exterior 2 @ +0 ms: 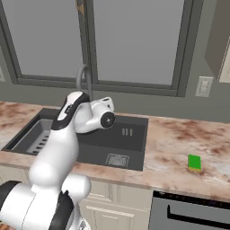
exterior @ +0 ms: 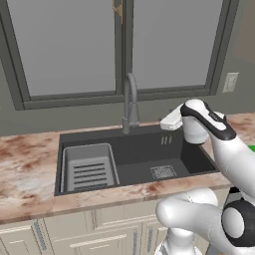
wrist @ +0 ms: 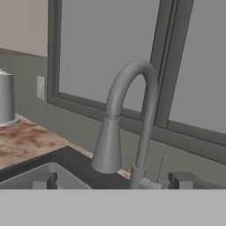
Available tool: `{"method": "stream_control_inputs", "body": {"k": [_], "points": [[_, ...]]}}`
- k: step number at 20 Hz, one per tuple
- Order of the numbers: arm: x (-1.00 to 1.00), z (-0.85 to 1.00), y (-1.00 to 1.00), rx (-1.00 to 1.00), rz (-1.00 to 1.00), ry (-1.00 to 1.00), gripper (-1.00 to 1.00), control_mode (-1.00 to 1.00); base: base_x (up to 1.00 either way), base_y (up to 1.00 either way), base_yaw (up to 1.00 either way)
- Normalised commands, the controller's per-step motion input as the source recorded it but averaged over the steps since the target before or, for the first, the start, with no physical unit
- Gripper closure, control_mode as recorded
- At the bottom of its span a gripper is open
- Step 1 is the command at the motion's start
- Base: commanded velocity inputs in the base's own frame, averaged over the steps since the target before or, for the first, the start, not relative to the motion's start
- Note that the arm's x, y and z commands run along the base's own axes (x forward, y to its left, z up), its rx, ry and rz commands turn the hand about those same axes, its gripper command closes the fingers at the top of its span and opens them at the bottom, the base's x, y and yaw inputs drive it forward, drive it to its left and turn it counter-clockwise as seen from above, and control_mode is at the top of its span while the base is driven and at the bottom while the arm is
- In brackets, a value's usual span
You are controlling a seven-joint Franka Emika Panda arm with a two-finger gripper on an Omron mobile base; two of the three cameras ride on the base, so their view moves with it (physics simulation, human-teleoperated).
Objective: Soak the sponge with water for a few seconds and then drop it inside the sink.
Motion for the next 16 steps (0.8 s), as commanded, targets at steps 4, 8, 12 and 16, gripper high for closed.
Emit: {"method": "stream_control_inputs", "body": {"k": [4,8,12,16], "points": [[0.27,0.0,0.0,0.0,0.0,-0.01,-1.0,-1.0,0.0,0.0,0.0],[0.24,0.0,0.0,0.0,0.0,0.0,-1.0,-1.0,0.0,0.0,0.0],[0.1,-0.02,0.0,0.0,0.0,-0.01,-1.0,-1.0,0.0,0.0,0.0],[0.03,-0.01,0.0,0.0,0.0,-0.02,-1.0,-1.0,0.0,0.0,0.0]]}}
